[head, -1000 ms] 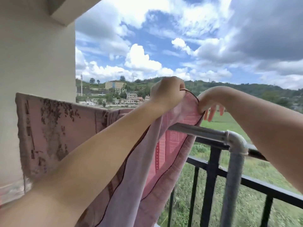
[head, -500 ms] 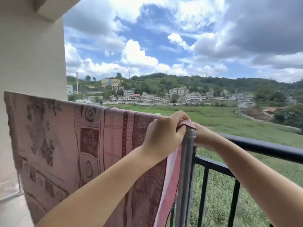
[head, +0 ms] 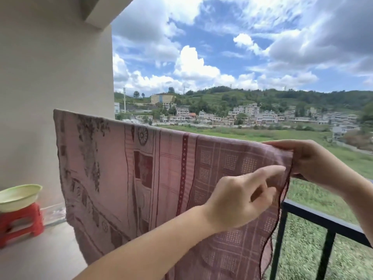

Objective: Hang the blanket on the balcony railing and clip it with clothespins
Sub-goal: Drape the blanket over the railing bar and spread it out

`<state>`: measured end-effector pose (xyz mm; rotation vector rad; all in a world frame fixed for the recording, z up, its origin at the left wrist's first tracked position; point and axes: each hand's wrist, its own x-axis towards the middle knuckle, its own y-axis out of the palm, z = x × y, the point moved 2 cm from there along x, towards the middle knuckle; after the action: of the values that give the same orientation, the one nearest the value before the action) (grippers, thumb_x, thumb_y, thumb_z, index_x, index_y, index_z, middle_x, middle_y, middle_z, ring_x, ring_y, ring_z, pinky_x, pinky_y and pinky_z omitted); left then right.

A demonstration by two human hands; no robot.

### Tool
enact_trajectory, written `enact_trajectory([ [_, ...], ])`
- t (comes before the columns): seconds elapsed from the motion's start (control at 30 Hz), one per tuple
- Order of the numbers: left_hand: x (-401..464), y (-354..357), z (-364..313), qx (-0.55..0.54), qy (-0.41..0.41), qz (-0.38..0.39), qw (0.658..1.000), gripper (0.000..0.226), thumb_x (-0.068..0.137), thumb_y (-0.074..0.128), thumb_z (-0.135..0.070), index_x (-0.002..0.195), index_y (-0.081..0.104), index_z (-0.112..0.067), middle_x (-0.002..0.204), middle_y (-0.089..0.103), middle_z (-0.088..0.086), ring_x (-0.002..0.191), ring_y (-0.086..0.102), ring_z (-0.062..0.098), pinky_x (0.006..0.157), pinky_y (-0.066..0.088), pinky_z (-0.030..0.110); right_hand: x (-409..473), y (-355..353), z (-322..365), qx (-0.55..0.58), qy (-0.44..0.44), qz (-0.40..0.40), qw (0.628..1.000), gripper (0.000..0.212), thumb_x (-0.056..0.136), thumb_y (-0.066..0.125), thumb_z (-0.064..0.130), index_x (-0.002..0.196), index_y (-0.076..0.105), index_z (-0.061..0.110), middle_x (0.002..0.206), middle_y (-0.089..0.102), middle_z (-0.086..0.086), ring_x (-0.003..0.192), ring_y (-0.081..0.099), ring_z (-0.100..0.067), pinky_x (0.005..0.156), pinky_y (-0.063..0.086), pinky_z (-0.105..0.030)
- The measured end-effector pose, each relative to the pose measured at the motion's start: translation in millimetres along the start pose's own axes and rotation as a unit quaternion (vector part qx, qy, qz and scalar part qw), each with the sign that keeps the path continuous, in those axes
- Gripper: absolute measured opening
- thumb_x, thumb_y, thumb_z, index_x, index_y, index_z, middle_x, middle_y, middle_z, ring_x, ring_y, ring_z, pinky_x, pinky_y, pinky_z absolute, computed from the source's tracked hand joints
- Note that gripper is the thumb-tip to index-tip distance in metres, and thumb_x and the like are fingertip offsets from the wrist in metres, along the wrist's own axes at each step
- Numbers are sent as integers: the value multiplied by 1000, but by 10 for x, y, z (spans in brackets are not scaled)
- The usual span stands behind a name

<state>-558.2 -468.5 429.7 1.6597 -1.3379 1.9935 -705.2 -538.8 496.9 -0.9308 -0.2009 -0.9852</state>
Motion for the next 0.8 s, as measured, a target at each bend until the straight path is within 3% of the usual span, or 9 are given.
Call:
enact_trajectory([
  [0.13,-2,-507,593,35,-134,-173,975,37,90,41,-19,126,45,-20,105,58,-4,86,55,4,70,44,3,-97,-115,22,7,-6,26,1000,27,66,70,45,91,66,57,101,71,21,92,68,-3,80,54,-17],
  [0.2,62,-732,1017,104,-216,-133,962,44,90,40,-5,133,43,-13,129,49,0,119,42,4,98,35,4,-62,-135,125,-82,-24,37,996,42,79,64,23,94,61,62,106,65,32,100,62,9,91,46,-18],
  [0.27,94,-908,1399,165,-286,-15,944,46,88,40,0,131,47,-13,138,47,5,132,36,17,115,27,33,-1,-96,243,-125,-16,81,989,64,86,48,1,96,60,63,113,61,35,107,57,11,101,41,-27],
  [0.37,98,-1056,1664,195,-304,93,928,38,82,37,-11,115,56,-16,123,58,7,121,44,25,110,24,45,85,18,537,-182,24,207,961,54,84,43,13,103,57,62,126,52,35,121,48,7,108,37,-31],
  [0.53,112,-1188,1874,191,-231,132,945,33,70,33,-15,93,56,-9,100,61,9,98,49,25,92,38,43,471,347,886,-262,52,171,948,31,95,42,13,114,59,31,119,62,11,103,60,1,104,41,-26],
  [0.6,82,-1234,1973,196,-214,133,948,30,71,36,-12,93,56,-8,99,61,10,97,50,25,90,40,42,594,575,848,-357,54,201,911,37,97,40,20,133,45,24,131,55,0,104,57,-9,97,43,-17],
  [0.67,42,-1307,2108,192,-198,124,953,35,70,36,-15,97,57,-8,102,62,11,100,51,27,90,40,41,668,749,680,-407,73,202,888,45,98,37,18,142,29,21,109,61,-3,72,53,-3,62,42,-1],
  [0.73,-29,-1426,2272,188,-188,122,956,42,69,37,-17,105,58,-8,109,62,11,106,51,27,92,37,38,753,850,680,-452,117,174,867,48,96,36,17,143,24,22,73,52,1,52,41,-7,41,34,-14],
  [0.8,-149,-1635,2504,192,-203,125,952,45,75,42,-18,117,54,-9,122,58,11,117,47,27,101,33,38,825,841,624,-468,157,161,855,45,95,38,18,138,26,26,67,49,3,49,42,-9,43,34,-20],
])
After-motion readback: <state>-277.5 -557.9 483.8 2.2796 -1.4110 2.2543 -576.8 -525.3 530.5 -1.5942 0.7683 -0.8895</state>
